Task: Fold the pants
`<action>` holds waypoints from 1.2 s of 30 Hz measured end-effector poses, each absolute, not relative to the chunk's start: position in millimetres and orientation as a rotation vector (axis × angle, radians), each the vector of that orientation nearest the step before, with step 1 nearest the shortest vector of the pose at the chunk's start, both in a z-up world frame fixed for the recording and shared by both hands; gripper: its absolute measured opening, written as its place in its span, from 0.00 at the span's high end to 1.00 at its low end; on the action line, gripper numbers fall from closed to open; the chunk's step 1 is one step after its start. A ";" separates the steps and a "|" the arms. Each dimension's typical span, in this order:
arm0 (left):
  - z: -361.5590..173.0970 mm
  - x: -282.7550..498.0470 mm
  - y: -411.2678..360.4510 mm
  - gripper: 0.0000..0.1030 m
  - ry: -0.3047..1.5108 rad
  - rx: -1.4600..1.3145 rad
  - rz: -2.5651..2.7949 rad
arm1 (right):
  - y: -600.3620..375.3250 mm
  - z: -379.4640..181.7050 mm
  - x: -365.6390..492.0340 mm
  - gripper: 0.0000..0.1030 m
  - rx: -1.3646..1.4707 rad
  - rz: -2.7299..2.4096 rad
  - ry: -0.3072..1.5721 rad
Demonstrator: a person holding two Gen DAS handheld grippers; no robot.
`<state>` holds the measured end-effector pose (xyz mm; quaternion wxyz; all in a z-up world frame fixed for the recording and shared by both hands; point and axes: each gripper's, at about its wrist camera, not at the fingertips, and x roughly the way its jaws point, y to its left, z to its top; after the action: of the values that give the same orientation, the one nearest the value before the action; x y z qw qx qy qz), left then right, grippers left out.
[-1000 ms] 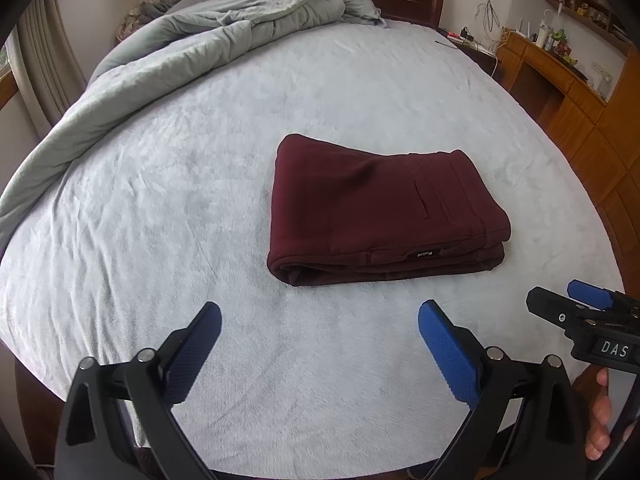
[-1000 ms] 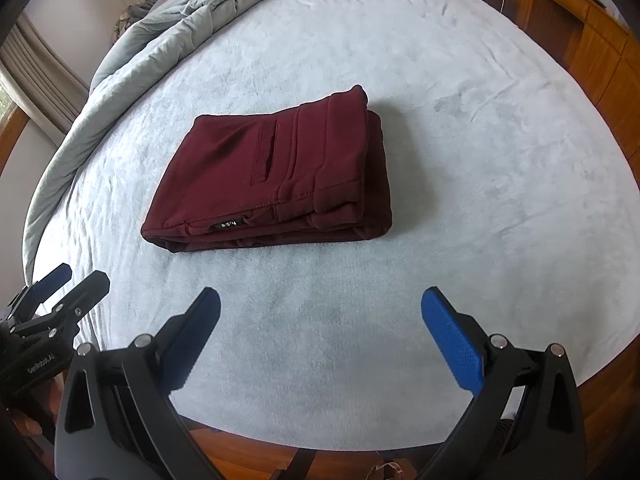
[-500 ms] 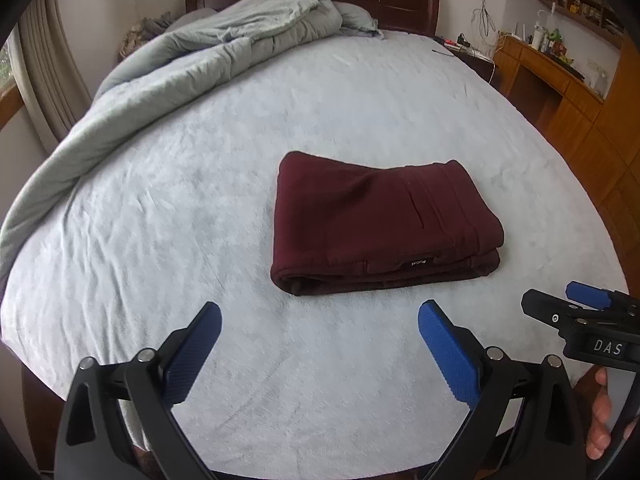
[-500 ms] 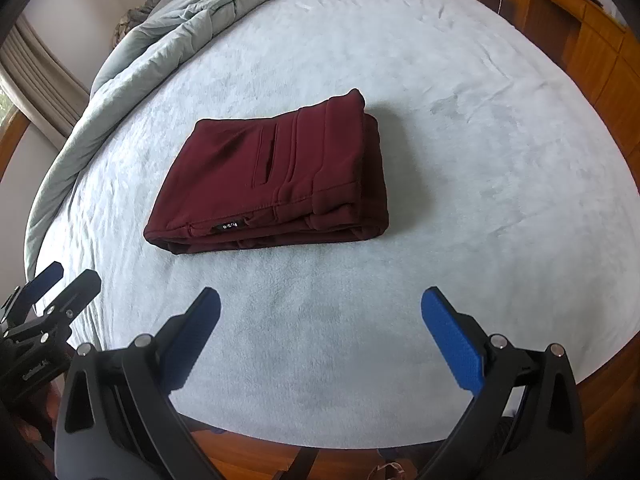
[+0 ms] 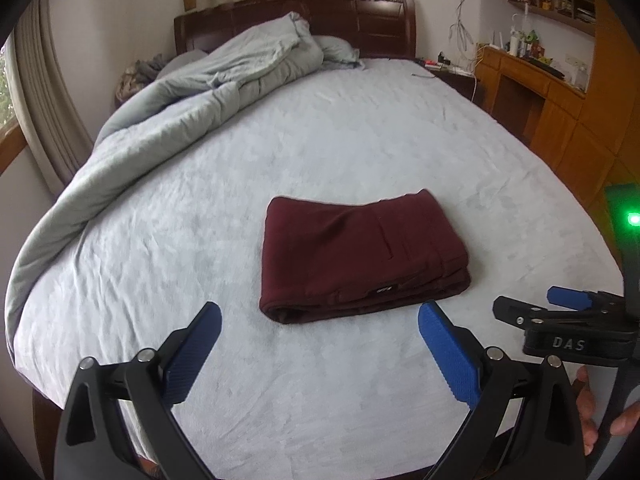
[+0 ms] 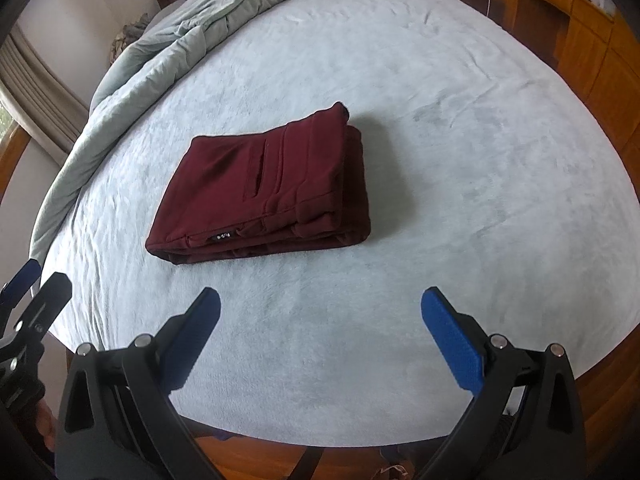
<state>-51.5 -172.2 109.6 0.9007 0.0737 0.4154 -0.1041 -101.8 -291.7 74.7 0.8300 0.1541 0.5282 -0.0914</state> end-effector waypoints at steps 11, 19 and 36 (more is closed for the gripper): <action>135.3 -62.8 -189.3 0.04 0.830 0.103 -0.307 | -309.0 83.6 -117.7 0.03 0.354 -0.217 1.093; 107.7 -33.2 -168.2 0.04 0.921 0.018 -0.270 | -303.3 71.9 -108.7 0.03 0.322 -0.233 1.126; 90.3 -10.4 -149.0 0.04 0.878 0.074 -0.130 | -293.1 42.5 -91.5 0.03 0.289 -0.231 1.195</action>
<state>-10.4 -149.0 90.3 0.9024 0.0356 0.4248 -0.0631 -91.5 -293.1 42.5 0.8106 0.1350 0.5594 -0.1080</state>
